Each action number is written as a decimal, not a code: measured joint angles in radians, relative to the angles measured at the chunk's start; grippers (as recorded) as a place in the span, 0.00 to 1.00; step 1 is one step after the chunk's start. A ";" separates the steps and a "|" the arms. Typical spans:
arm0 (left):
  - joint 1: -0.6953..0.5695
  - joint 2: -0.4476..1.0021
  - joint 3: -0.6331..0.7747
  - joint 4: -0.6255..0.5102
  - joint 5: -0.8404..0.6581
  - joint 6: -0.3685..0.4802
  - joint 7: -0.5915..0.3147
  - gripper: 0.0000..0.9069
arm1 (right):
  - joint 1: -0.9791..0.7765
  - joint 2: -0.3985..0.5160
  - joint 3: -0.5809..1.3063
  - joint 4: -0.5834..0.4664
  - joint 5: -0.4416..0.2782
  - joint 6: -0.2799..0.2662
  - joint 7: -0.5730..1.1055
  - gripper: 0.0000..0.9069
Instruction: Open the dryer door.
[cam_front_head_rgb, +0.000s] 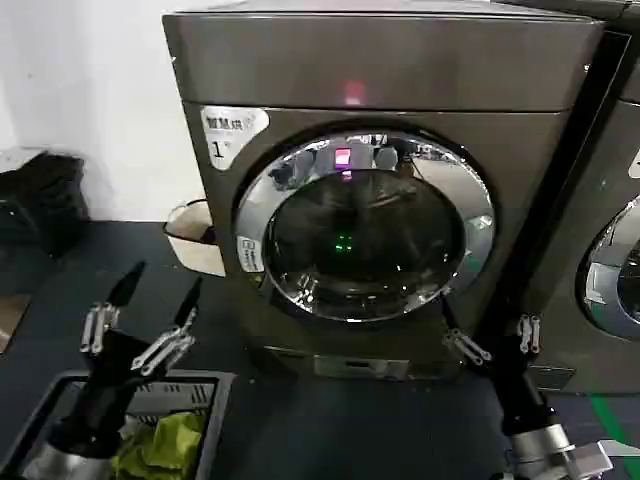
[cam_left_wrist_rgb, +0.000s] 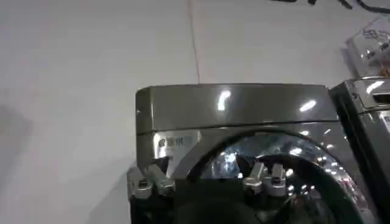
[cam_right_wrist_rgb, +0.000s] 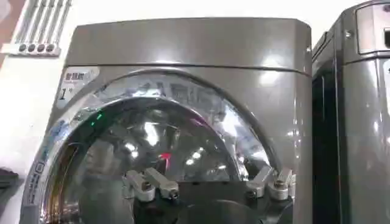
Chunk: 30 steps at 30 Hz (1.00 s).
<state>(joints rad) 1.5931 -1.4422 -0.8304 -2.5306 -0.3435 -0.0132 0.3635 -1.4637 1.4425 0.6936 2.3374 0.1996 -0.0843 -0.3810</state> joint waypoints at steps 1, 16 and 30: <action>0.000 0.000 0.001 0.000 0.000 0.003 0.003 1.00 | 0.015 -0.021 -0.008 -0.011 0.025 -0.013 -0.021 1.00; -0.007 0.015 0.002 -0.003 0.027 0.025 0.021 1.00 | 0.290 -0.342 -0.223 -0.285 0.182 -0.049 -0.180 1.00; 0.025 0.007 0.001 -0.016 0.018 0.004 0.005 1.00 | 0.595 -0.322 -0.450 -0.509 0.179 -0.042 -0.194 1.00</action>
<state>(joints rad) 1.6181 -1.4353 -0.8297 -2.5467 -0.3257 -0.0088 0.3686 -0.8688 1.1206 0.2433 1.8282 0.3784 -0.1261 -0.5746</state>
